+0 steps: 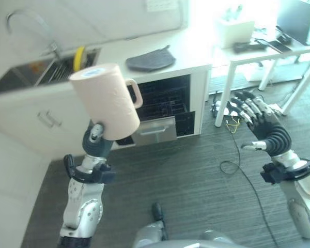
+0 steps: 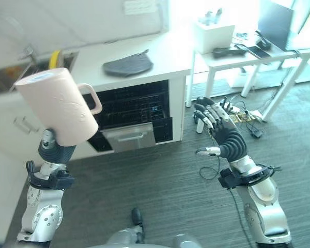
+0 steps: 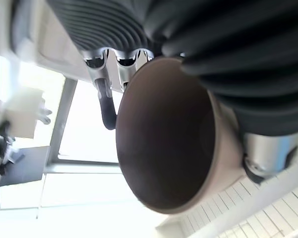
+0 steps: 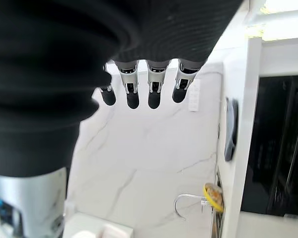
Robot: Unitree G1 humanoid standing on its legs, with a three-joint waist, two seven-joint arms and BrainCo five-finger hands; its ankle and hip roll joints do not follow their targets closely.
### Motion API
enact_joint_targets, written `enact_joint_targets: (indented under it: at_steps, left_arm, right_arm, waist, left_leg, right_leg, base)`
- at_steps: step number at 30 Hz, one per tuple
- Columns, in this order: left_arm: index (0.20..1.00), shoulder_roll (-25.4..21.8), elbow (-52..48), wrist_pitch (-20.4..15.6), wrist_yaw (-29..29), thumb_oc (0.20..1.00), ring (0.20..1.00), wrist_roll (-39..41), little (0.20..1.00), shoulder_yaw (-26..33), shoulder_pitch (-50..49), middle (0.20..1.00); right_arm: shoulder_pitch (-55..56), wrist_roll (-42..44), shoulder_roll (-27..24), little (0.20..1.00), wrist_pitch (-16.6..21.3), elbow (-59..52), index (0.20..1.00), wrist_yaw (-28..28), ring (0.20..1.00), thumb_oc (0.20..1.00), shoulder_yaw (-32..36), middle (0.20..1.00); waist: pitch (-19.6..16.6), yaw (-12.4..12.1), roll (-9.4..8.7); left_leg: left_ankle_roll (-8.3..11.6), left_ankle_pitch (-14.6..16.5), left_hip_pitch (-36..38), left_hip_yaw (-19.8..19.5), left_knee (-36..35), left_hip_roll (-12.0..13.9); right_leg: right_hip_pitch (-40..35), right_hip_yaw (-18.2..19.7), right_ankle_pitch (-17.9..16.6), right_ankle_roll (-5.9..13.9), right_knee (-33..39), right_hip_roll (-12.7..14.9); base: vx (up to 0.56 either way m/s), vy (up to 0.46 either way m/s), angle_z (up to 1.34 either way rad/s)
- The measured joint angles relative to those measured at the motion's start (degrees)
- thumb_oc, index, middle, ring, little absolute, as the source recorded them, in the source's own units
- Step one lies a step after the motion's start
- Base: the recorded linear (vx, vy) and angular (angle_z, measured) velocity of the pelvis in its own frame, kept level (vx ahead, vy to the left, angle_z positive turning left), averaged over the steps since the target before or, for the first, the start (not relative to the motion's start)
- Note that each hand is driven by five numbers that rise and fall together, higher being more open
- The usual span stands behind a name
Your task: Place the dishes in the dishwasher.
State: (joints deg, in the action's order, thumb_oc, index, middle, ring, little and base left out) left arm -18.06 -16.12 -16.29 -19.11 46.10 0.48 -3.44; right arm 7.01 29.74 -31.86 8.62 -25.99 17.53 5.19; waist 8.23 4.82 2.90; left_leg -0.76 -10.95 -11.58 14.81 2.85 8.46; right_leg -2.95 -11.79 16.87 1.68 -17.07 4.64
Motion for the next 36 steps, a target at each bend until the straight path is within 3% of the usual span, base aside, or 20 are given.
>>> enact_joint_targets:
  at_steps: [1,2,4,5,6,7,8,11,12,13,14,15,16,19,20,22,24,26,29,36]
  left_arm:
    - [0.200,-0.19,0.50,0.00,-0.18,0.200,0.200,0.03,0.200,-0.14,0.99,0.200]
    - [0.200,-0.25,0.38,-0.03,-0.79,0.200,0.200,0.08,0.200,0.03,0.98,0.200]
    - [0.200,-0.26,0.32,0.20,-1.23,0.200,0.200,0.16,0.200,0.02,0.07,0.200]
    - [0.200,-0.25,-0.20,0.18,-1.16,0.200,0.200,0.29,0.200,1.05,0.53,0.200]
    - [0.200,-1.07,0.10,0.27,-1.07,0.200,0.200,0.28,0.200,1.80,1.73,0.200]
    - [0.200,-1.26,-0.55,0.41,-0.66,0.200,0.200,0.26,0.200,1.66,2.97,0.200]
    - [0.200,-1.31,-0.79,0.87,-0.66,0.200,0.200,0.16,0.200,1.27,3.78,0.200]
    - [0.200,-1.22,-0.78,2.21,0.11,0.200,0.200,-0.02,0.200,1.71,6.41,0.200]
    - [0.200,-1.39,-1.30,2.45,0.43,0.200,0.200,-0.01,0.200,1.84,5.92,0.200]
    - [0.200,-2.64,-1.59,2.68,1.09,0.200,0.200,0.00,0.200,2.44,5.56,0.200]
    - [0.200,-2.66,-1.55,2.69,1.45,0.200,0.200,0.01,0.200,2.30,5.56,0.200]
    - [0.200,-2.57,-1.54,2.64,1.64,0.200,0.200,0.00,0.200,2.29,5.59,0.200]
    - [0.200,-2.48,-1.54,2.63,2.18,0.200,0.200,-0.01,0.200,1.81,5.56,0.200]
    - [0.200,-3.50,-2.00,2.63,2.21,0.200,0.200,-0.04,0.200,2.01,2.64,0.200]
    - [0.200,-1.27,-2.16,2.40,2.53,0.200,0.200,-0.05,0.200,2.27,0.66,0.200]
    - [0.200,-0.92,-2.46,2.48,2.76,0.200,0.200,-0.07,0.200,1.81,0.84,0.200]
    - [0.200,-1.17,-4.56,2.54,2.77,0.200,0.200,-0.08,0.200,1.73,1.94,0.200]
    - [0.200,-1.10,-4.82,2.43,2.79,0.200,0.200,-0.07,0.200,1.76,2.27,0.200]
    - [0.200,-1.11,-5.25,2.18,2.69,0.200,0.200,-0.07,0.200,1.80,2.28,0.200]
    - [0.200,-0.93,-5.25,1.77,2.71,0.200,0.200,-0.05,0.200,1.87,2.23,0.200]
  right_arm:
    - [-0.51,0.07,-0.58,1.000,0.59,-0.12,1.000,0.13,1.000,1.000,0.95,1.000]
    - [-0.97,0.12,-0.33,1.000,0.61,0.01,1.000,0.39,1.000,1.000,2.59,1.000]
    - [-1.64,0.19,1.01,1.000,0.76,1.06,1.000,0.76,1.000,1.000,6.50,1.000]
    - [-0.88,0.21,1.18,1.000,0.70,0.97,1.000,0.79,1.000,1.000,6.81,1.000]
    - [0.00,0.18,3.64,1.000,0.63,0.88,1.000,1.04,1.000,1.000,5.94,1.000]
    - [0.71,0.14,5.51,1.000,0.69,-0.05,1.000,1.05,1.000,1.000,4.06,1.000]
    - [0.77,0.13,5.98,1.000,0.69,-0.91,1.000,1.21,1.000,1.000,3.59,1.000]
    - [-1.17,-0.55,7.93,1.000,0.72,-3.74,1.000,1.46,1.000,1.000,1.47,1.000]
    - [-1.23,-0.63,7.10,1.000,0.66,-3.74,1.000,1.30,1.000,1.000,1.41,1.000]
    - [-1.87,-1.62,6.57,1.000,0.64,-3.34,1.000,0.73,1.000,1.000,-0.20,1.000]
    - [-2.43,-1.71,6.53,1.000,0.67,-2.52,1.000,0.71,1.000,1.000,-0.62,1.000]
    - [-4.23,-1.72,6.47,1.000,0.65,0.52,1.000,0.55,1.000,1.000,-0.20,1.000]
    - [-5.02,-1.72,6.46,1.000,0.60,2.71,1.000,0.25,1.000,1.000,0.52,1.000]
    - [-1.61,-1.59,6.45,1.000,0.63,2.96,1.000,0.34,1.000,1.000,0.54,1.000]
    - [-2.34,-1.58,5.67,1.000,0.64,3.43,1.000,-0.02,1.000,1.000,0.47,1.000]
    - [-3.37,-1.63,5.38,1.000,0.38,2.54,1.000,-0.67,1.000,1.000,-0.07,1.000]
    - [-7.21,-1.63,2.90,1.000,0.28,1.95,1.000,-1.32,1.000,1.000,0.45,1.000]
    - [-8.52,-1.65,2.46,1.000,-0.46,1.85,1.000,-1.93,1.000,1.000,0.20,1.000]
    - [-7.22,-1.65,2.18,1.000,-0.65,1.83,1.000,-2.24,1.000,1.000,0.54,1.000]
    - [-5.95,-2.67,2.36,1.000,-1.75,1.72,1.000,-1.91,1.000,1.000,0.50,1.000]
  waist:
    - [0.76,0.03,-1.80]
    - [0.87,-0.69,-4.04]
    - [0.77,-3.20,-4.29]
    - [0.60,-4.46,-2.90]
    - [0.48,-4.58,-5.05]
    - [0.60,-5.23,-6.72]
    - [0.67,-4.99,-6.67]
    - [1.02,-4.85,-4.48]
    - [0.88,-4.41,-3.59]
    - [0.69,-5.00,-3.85]
    - [0.58,-4.99,-4.07]
    - [0.38,-4.88,-4.71]
    - [0.46,-4.70,-5.57]
    - [-0.34,-3.79,-8.21]
    - [-0.25,-4.66,-5.36]
    - [0.12,-5.19,-6.32]
    - [0.28,-4.12,-4.81]
    - [0.36,-4.00,-2.37]
    - [0.08,-2.30,-1.71]
    - [-0.76,-2.27,-0.33]
  left_leg:
    - [1.60,1.05,-0.71,0.21,1.01,2.01]
    - [2.37,2.03,-0.26,0.37,0.41,1.47]
    - [-1.01,1.58,3.03,1.70,-6.08,-4.47]
    - [-5.60,-1.09,7.07,2.88,-7.65,-6.30]
    - [-3.26,0.27,9.11,2.71,-7.78,-8.11]
    - [-5.42,2.70,11.06,1.12,-7.79,-9.42]
    - [-6.40,3.92,12.53,-0.37,-7.78,-9.64]
    - [-7.17,9.84,19.65,-2.99,-7.77,-10.78]
    - [-6.12,11.64,20.84,-3.44,-7.79,-10.10]
    - [-2.46,13.04,21.67,-3.44,-7.77,-9.67]
    - [-1.39,13.69,22.21,-3.58,-7.76,-9.51]
    - [-0.37,14.33,22.55,-3.64,-7.76,-9.54]
    - [0.64,14.99,23.01,-4.49,-7.75,-9.43]
    - [5.56,18.24,28.21,-7.23,-7.75,-7.51]
    - [7.38,19.21,29.10,-5.73,-6.08,-3.92]
    - [7.85,21.00,23.44,-3.07,4.74,-2.27]
    - [6.90,19.91,20.38,-3.01,-4.29,-0.55]
    - [5.84,14.20,20.68,-3.58,-5.73,1.30]
    - [6.06,13.61,20.70,-3.53,-6.90,1.14]
    - [7.16,12.81,21.42,-3.54,-7.15,0.10]
  right_leg:
    - [-4.56,-0.07,-2.39,0.84,6.47,0.07]
    - [-7.47,0.27,-3.00,1.38,9.81,1.24]
    - [-9.87,-0.78,-3.94,4.42,9.16,3.87]
    - [-12.88,-1.67,-3.57,6.07,8.29,3.17]
    - [-14.05,-2.46,-3.28,7.00,6.11,4.89]
    - [-9.94,-3.94,-6.23,6.81,-5.90,7.29]
    - [-6.12,-4.32,-8.84,6.34,-15.04,9.10]
    - [6.87,-3.98,-6.08,4.94,-22.68,14.56]
    - [10.30,-2.77,-6.23,5.06,-17.85,12.34]
    - [13.31,-2.27,-8.20,4.70,-3.21,9.12]
    - [14.27,-3.51,-12.77,4.11,6.91,7.46]
    - [14.34,-4.27,-18.34,5.66,17.21,6.75]
    - [15.04,-2.14,-22.42,5.60,22.43,6.87]
    - [9.62,1.92,-29.80,3.15,21.80,5.18]
    - [7.77,1.71,-31.04,1.99,22.16,1.37]
    - [7.11,1.81,-29.35,-0.37,22.14,1.33]
    - [6.74,1.33,-28.03,-1.15,22.14,-0.21]
    - [4.89,1.80,-25.98,-0.74,22.19,-2.53]
    - [5.27,1.58,-25.50,-0.58,22.40,-2.19]
    - [5.01,1.56,-26.42,0.57,22.18,-1.19]
  base:
    - [0.35,0.503,0.27]
    - [0.35,0.523,0.07]
    - [0.28,0.418,0.15]
    - [0.28,0.434,0.37]
    - [0.31,0.466,0.50]
    - [0.35,0.478,0.57]
    - [0.33,0.411,0.40]
    - [0.28,0.224,0.37]
    - [0.23,-0.029,0.52]
    - [0.15,-0.206,0.50]
    - [0.16,-0.272,0.42]
    - [0.21,-0.293,0.44]
    - [0.17,-0.305,0.47]
    - [0.09,-0.278,0.44]
    - [0.07,-0.199,-0.19]
    - [0.03,-0.133,-0.08]
    - [0.02,-0.111,0.07]
    - [0.01,-0.065,-0.25]
    - [0.00,-0.007,-0.03]
    - [0.00,0.007,0.01]
